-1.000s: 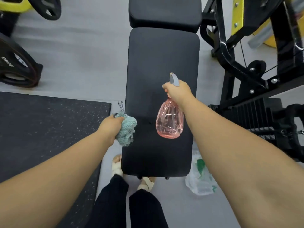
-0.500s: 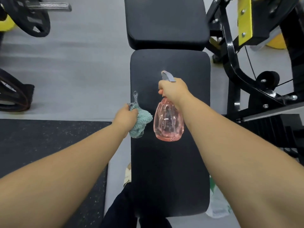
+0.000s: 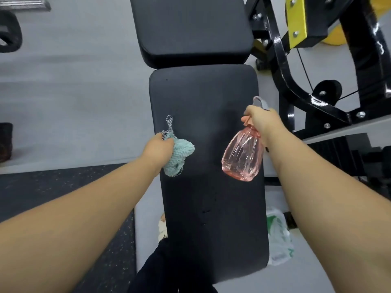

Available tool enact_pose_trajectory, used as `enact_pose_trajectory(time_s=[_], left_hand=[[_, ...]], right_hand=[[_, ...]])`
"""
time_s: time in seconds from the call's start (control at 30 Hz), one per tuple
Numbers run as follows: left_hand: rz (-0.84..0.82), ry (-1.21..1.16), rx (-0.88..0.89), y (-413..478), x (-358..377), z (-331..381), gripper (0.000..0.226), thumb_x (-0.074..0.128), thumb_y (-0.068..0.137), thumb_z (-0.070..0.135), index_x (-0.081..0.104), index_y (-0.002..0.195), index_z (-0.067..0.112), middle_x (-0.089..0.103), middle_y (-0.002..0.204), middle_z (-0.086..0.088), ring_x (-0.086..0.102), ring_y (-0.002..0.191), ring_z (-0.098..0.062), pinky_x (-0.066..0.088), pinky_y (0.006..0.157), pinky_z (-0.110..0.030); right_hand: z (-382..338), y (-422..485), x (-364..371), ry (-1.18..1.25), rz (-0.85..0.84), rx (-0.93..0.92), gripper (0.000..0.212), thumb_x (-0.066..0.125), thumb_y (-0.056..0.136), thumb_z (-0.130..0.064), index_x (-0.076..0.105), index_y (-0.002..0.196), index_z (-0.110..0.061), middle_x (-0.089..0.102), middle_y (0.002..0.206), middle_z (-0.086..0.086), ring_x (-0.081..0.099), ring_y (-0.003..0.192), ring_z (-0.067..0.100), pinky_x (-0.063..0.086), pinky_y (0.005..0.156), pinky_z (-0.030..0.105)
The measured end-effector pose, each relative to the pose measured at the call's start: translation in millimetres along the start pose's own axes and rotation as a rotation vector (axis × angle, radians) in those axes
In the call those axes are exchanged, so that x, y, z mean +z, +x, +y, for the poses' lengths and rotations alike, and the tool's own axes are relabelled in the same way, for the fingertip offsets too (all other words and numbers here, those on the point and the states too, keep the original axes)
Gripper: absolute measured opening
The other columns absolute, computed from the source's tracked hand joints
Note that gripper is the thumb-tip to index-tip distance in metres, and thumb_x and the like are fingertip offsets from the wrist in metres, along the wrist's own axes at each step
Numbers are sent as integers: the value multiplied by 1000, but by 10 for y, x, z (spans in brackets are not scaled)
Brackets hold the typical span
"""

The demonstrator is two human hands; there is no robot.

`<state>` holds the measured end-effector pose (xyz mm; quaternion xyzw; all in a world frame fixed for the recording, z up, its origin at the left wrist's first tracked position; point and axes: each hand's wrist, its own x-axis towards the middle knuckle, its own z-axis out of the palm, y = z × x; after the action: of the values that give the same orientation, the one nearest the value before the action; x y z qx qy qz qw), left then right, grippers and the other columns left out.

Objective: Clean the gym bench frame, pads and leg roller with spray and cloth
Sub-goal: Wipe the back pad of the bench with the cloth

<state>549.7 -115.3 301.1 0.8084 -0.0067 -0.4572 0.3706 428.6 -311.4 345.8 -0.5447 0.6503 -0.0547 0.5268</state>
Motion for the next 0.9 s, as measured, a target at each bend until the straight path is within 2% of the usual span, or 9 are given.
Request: enact_pose_trajectory(time_s=[0.1,0.27,0.33,0.43,0.53,0.6,0.7,0.8,0.9], left_hand=[[23,17,5,-44,20,-54,13,42,95,20,52,103,17,60,100,-4,58,92,-24,46,79,-31],[52,45,0,-185,88,-203,8,43,95,20,50,99,19,57,89,1,55,86,-21,41,74,-28],[47,55,-4,-246,122,-278,9,43,95,20,50,100,18,57,92,0,55,86,-21,42,71,-27],[43,69,-7,-352,189,-390,11,42,96,21,51,102,17,56,86,2,55,80,-18,42,60,-25],[45,75,-12,-511,298,-552,20,41,96,20,53,111,15,54,83,5,55,86,-21,43,72,-29],[42,101,-17,-636,390,-678,24,41,97,21,50,118,13,53,88,2,53,89,-21,41,76,-30],[27,112,-33,-824,531,-899,23,41,97,21,49,118,14,55,91,2,52,89,-21,42,78,-31],[30,106,-53,-1008,701,-1170,22,40,97,21,49,117,13,53,84,4,54,82,-19,44,81,-32],[52,101,-86,-1158,860,-1427,31,40,97,21,47,124,8,49,81,5,51,76,-16,44,81,-33]], right_hand=[[158,-177,59,-72,-70,-34,7,55,81,-18,60,79,-14,65,83,5,54,70,18,43,63,28],[460,-479,218,-146,-215,-30,14,55,81,-19,63,90,-11,65,79,1,54,66,12,42,56,23],[598,-580,266,-173,-290,-66,11,57,81,-19,63,86,-11,59,76,1,50,62,12,41,57,22],[832,-694,277,-247,-327,-109,6,57,79,-19,56,75,-14,52,71,1,44,60,16,39,59,29],[1132,-773,139,-234,-303,-96,9,54,79,-18,58,75,-11,55,68,0,47,64,16,40,61,30],[1343,-799,-20,-208,-280,-104,13,54,81,-19,59,81,-6,54,70,1,46,65,16,39,62,31],[1657,-807,-268,-154,-217,-115,5,56,82,-18,56,78,-15,48,66,-1,42,60,15,37,59,30],[1955,-863,-464,-168,-150,-72,5,54,79,-16,56,75,-14,48,66,3,39,57,16,32,52,28],[2217,-971,-558,-217,-206,-66,6,53,80,-16,56,76,-12,47,64,4,38,55,16,33,52,27]])
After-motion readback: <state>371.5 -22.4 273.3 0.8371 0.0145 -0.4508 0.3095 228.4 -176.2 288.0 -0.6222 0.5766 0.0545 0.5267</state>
